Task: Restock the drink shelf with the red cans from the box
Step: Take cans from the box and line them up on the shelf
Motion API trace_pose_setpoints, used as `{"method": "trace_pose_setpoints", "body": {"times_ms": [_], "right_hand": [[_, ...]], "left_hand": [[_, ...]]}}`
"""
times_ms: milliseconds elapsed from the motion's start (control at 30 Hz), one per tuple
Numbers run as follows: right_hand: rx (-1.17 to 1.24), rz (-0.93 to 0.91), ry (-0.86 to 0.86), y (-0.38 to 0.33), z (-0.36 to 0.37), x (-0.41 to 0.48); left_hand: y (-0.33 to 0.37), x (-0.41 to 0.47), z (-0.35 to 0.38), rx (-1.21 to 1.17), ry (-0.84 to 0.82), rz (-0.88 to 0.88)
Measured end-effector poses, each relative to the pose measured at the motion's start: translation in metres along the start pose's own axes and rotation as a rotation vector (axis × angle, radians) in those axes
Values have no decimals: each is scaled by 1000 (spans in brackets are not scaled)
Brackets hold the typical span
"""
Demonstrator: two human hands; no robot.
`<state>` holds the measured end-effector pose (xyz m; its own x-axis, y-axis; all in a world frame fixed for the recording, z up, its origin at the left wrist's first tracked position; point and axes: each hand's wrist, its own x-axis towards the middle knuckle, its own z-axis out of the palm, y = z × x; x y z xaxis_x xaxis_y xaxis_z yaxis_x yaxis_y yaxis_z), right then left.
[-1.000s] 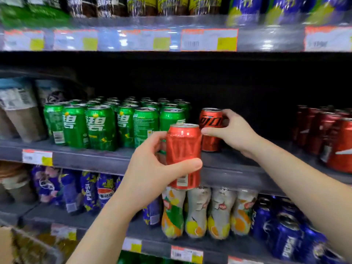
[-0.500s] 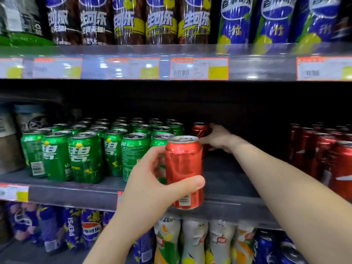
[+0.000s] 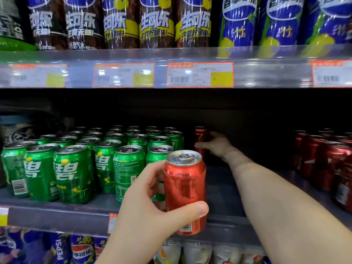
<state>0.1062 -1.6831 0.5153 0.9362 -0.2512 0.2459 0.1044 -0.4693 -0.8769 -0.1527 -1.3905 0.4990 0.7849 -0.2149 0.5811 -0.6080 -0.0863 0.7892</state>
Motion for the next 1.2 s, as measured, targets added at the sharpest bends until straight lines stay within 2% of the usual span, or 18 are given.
{"method": "trace_pose_setpoints", "body": {"times_ms": [167, 367, 500, 533, 600, 733, 800, 867, 933, 967, 1100, 1200], "right_hand": [[-26, -10, 67, -11, 8, -6], [-3, 60, 22, -9, 1, -20], [-41, 49, 22, -42, -19, -52], [-75, 63, -17, -55, -27, -69], [-37, 51, -247, -77, -49, -116], [446, 61, -611, -108, -81, -221], [446, -66, -697, -109, -87, -264], [312, -199, -545, -101, -78, -278], [228, -237, -300, -99, -67, -278], [220, -234, -241, -101, -63, -276], [286, -143, -216, -97, -63, -247], [197, -104, -143, -86, -53, -216]], "left_hand": [[-4, 2, 4, 12, -2, 22], [-4, 1, 6, 17, 21, 4], [5, 5, 11, 63, 40, 8], [8, 7, 14, 71, 44, 9], [13, 12, 20, 96, 54, 10], [20, 17, 35, 111, 85, 20], [23, 15, 44, 124, 93, 41], [24, 16, 51, 136, 108, 55], [25, 19, 58, 159, 112, 63], [24, 20, 61, 180, 115, 65], [21, 16, 59, 318, 127, 82], [23, 6, 51, 522, 177, 215]]}}
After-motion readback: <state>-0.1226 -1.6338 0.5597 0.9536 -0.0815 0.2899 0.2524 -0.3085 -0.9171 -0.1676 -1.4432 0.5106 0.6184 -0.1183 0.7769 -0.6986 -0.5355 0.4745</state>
